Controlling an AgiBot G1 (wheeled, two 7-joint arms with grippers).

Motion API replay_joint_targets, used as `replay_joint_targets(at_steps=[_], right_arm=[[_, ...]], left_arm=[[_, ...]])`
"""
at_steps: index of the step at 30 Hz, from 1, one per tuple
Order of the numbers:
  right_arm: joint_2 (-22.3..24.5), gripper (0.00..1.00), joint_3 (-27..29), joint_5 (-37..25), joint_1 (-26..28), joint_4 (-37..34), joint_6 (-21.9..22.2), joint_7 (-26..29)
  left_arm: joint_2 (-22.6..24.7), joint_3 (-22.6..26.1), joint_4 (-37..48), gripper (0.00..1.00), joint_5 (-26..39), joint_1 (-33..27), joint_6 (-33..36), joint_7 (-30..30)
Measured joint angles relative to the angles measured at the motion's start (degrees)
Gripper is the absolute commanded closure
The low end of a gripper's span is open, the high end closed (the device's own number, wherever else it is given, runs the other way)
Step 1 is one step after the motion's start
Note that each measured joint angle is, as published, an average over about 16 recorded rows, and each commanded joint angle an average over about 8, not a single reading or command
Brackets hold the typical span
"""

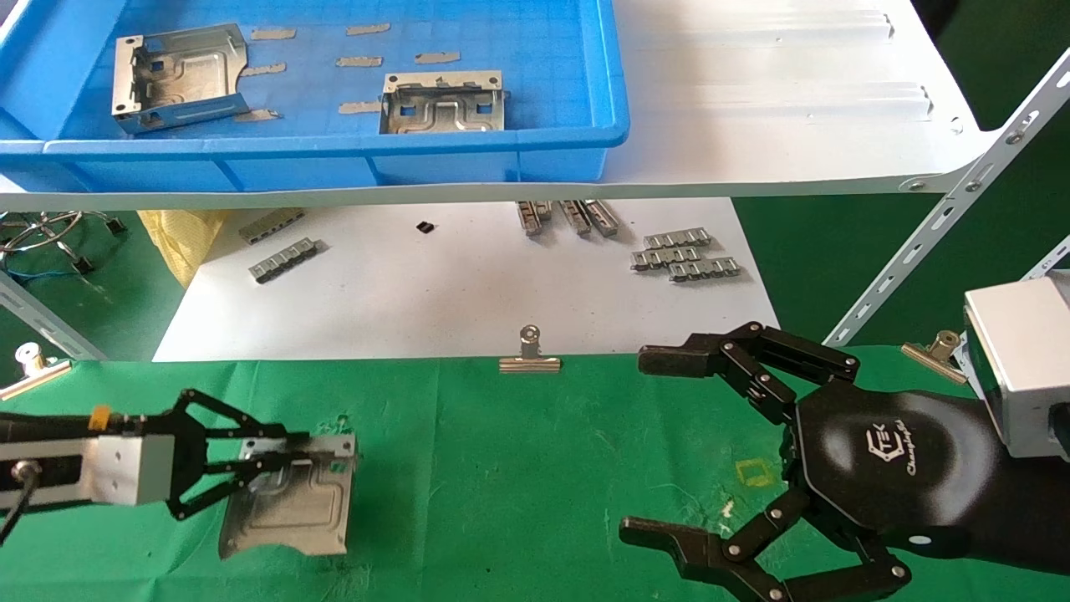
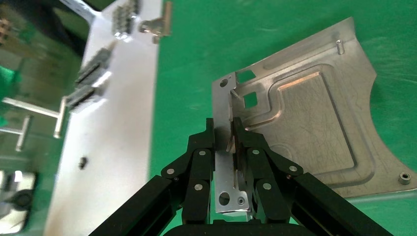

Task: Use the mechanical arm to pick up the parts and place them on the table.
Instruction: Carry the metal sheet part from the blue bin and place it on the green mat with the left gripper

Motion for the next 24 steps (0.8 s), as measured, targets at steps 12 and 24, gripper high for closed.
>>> replay_joint_targets(at_steps=[12, 24], right_arm=[[0.0, 0.0, 0.0, 0.0, 0.0, 0.0, 0.0, 0.0], [0.0, 0.0, 0.0, 0.01, 0.0, 0.0, 0.01, 0.0]], left_arm=[[2.1, 0.67, 5.91, 0.0, -0.08, -0.38, 0.89, 2.81], [1.59, 0.84, 8.59, 0.0, -2.38, -1.48, 2.21, -9.18]])
